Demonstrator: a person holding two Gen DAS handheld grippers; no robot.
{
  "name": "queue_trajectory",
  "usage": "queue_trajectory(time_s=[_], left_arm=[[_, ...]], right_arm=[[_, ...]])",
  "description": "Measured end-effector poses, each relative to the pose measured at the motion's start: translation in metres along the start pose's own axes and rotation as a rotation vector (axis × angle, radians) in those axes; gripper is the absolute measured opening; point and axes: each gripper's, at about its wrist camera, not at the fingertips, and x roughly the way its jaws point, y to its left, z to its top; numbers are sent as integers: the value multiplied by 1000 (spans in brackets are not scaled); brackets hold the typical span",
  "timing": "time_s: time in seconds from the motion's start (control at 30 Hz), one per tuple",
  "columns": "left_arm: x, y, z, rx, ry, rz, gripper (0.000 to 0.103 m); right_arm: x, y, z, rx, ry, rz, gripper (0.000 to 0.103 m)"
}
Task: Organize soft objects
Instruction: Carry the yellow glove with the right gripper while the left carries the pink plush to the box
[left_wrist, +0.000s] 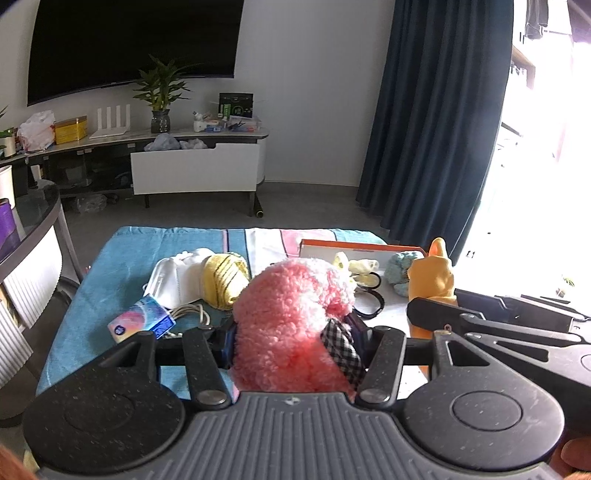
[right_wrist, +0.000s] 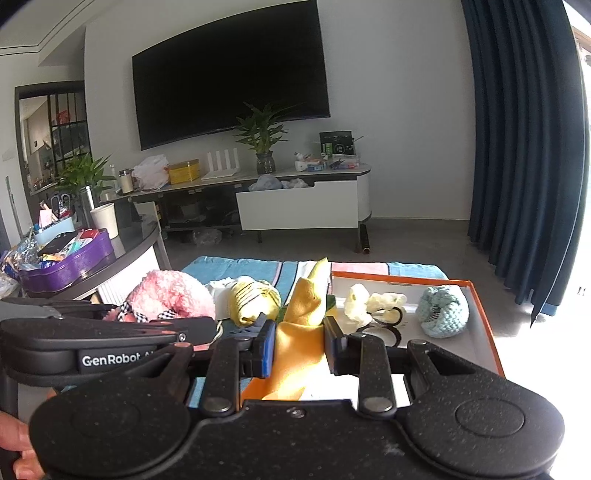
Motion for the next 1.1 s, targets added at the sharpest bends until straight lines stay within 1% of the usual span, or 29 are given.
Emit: queue_trajectory(time_s=[0.37,1.1], left_arm=[[12,-13,3,15,7,-36,56],[52,-41,7,29,71,-101,55]], right_arm=[[-3,-18,-3,26,-5,-42,34],[4,-60,-4,78,21,-127,34]])
